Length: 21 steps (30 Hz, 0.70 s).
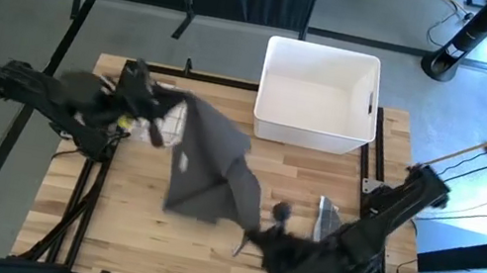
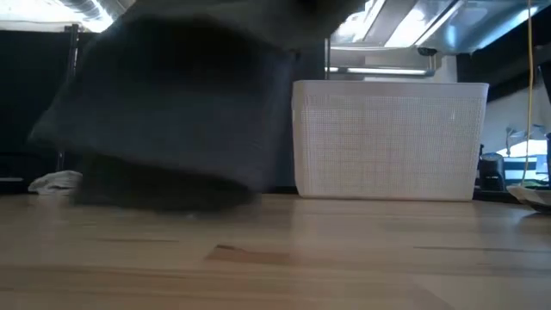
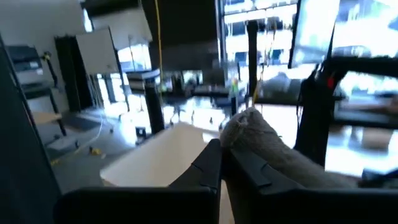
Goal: Fold towel
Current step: Fold the grey towel and put beside the white towel
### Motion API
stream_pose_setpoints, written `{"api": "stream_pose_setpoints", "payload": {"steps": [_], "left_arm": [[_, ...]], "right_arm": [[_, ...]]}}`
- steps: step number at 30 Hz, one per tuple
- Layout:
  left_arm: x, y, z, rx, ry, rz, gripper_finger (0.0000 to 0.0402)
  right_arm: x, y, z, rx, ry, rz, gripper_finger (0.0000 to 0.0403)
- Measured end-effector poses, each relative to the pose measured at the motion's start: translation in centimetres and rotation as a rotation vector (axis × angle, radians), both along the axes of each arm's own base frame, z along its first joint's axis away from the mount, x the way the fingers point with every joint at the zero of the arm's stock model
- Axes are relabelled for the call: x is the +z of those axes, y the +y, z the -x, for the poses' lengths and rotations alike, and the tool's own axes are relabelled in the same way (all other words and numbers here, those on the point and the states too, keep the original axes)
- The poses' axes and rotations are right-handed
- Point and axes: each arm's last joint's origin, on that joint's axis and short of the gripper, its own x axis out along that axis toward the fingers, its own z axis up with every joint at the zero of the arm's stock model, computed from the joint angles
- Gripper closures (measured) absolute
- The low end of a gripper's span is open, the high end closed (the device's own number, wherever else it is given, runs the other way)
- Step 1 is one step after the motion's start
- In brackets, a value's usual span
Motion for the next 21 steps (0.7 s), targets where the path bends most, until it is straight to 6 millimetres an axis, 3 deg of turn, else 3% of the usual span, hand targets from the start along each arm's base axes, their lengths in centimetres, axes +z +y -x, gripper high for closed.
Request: {"api": "stream_pose_setpoints", "payload": {"steps": [6, 13, 17, 21], "left_arm": [[3.6, 1.4, 4.7, -0.002, -0.171, 0.060, 0.0394], [4.0, 2.2, 7.2, -0.014, -0.236, 0.146, 0.0394], [3.4, 2.4, 8.0, -0.014, -0.182, 0.147, 0.0394], [2.6, 2.5, 8.2, -0.010, -0.131, 0.187, 0.0394]], "right_arm": [[7.1, -4.5, 3.3, -0.179, -0.181, -0.142, 0.0398], [14.0, -8.3, 6.8, -0.320, -0.407, -0.188, 0.0399], [15.1, -8.8, 7.6, -0.320, -0.420, -0.206, 0.0397], [13.4, -8.1, 7.1, -0.253, -0.311, -0.288, 0.0400]]}}
